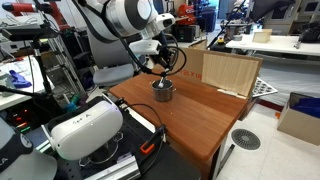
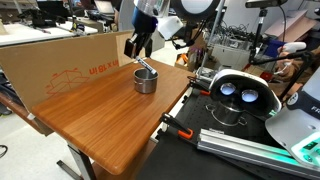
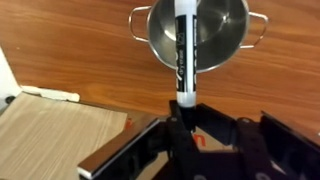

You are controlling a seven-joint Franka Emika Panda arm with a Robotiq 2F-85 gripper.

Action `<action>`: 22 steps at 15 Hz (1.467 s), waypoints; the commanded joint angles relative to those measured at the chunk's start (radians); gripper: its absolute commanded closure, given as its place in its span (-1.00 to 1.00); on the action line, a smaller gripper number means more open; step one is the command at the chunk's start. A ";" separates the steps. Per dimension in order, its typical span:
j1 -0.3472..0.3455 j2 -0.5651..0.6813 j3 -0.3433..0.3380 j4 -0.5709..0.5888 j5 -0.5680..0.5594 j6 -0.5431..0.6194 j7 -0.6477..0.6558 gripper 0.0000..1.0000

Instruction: Put the marker in the pot

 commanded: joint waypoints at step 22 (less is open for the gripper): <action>0.234 0.182 -0.196 0.141 -0.085 -0.030 0.200 -0.97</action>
